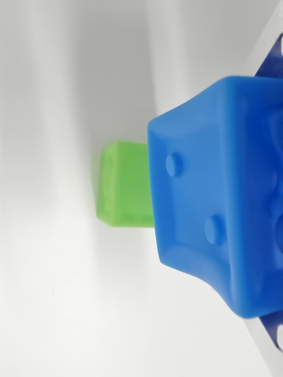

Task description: Stack cube

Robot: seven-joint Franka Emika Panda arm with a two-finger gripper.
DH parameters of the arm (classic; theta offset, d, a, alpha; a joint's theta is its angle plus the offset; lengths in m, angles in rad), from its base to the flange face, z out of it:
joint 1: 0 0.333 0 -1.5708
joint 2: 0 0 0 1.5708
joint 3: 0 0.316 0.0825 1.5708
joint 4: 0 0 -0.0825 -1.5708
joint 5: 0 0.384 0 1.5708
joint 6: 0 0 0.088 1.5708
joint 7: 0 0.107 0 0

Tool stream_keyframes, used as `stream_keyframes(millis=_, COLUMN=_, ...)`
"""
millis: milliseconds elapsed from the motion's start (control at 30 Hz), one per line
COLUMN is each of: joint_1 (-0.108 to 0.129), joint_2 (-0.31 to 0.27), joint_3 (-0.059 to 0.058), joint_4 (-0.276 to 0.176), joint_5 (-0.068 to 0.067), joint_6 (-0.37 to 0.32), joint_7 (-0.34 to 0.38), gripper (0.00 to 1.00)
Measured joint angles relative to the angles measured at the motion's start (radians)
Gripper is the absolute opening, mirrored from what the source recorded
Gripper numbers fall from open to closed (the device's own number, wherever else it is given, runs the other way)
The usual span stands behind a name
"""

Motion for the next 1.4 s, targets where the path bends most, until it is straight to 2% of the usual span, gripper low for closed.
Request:
stream_keyframes(millis=767, joint_1=0.0, joint_2=0.17, joint_3=-0.001, joint_4=0.003, joint_5=-0.017, joint_6=0.168, joint_7=0.014, gripper=0.0)
stream_keyframes(millis=1400, joint_1=0.0, joint_2=0.229, joint_3=-0.004, joint_4=0.009, joint_5=-0.024, joint_6=0.221, joint_7=0.02, gripper=0.0)
